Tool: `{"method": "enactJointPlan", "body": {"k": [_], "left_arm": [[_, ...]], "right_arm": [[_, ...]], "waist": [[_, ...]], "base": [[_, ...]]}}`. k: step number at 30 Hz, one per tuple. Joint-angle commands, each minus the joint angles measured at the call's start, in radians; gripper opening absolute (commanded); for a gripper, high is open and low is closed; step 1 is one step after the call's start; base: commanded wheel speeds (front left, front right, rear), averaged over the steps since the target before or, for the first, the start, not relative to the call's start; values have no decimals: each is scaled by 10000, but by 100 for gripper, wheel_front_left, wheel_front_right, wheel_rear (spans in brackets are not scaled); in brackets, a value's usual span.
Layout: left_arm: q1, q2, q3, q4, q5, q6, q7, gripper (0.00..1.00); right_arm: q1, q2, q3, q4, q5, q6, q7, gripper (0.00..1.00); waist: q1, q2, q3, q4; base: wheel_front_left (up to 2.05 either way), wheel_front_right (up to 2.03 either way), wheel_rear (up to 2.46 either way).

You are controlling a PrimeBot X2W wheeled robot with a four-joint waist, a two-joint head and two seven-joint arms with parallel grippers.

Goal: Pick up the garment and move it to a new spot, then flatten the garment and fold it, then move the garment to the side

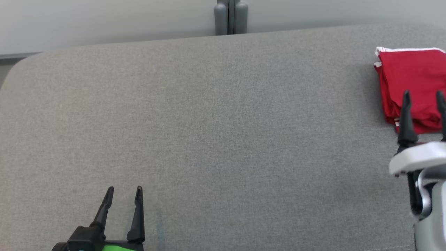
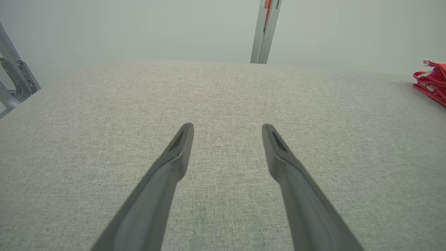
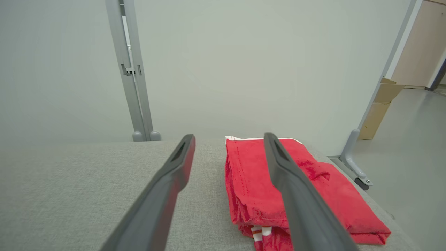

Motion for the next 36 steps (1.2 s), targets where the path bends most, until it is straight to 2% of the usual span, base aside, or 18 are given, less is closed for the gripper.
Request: {"method": "enactJointPlan", "body": {"k": [1,5,10,18,23,24,27,36], "left_arm": [[227,-27,72,0,87,-23,2,100],[520,-34,229,22,268,-23,2,100],[616,-61,539,121,411,-23,2,100],[620,-82,520,333,70,-23,2,100],[513,-82,289,523,-362,-23,1,100],[538,-81,238,533,-349,0,0,0],[576,-132,174,782,-414,2,3,0],[286,-19,228,763,-2202,26,337,0]], "right_arm": [[531,155,53,-116,43,-15,-218,100],[1993,659,439,-199,450,-17,-853,100],[3199,903,1182,301,784,-11,-1232,100],[3594,942,1586,206,469,-15,-1271,100],[3500,948,1633,89,659,-14,-1274,100],[3491,963,1643,125,644,0,-1235,0],[3528,1014,1646,348,669,0,-1216,0],[3238,1005,1552,434,2459,-1,-701,0]], "waist": [[-1,0,-997,231],[-1,0,-1419,306],[-1,0,-1620,355],[-1,0,-1740,492],[-1,0,-1771,590],[-1,0,-1766,585],[-1,0,-1772,593],[-1,0,-1749,531]], "base": [[0,0,0],[0,0,0],[0,0,0],[0,0,0],[0,0,0],[0,0,0],[0,0,0],[0,0,0]]}}
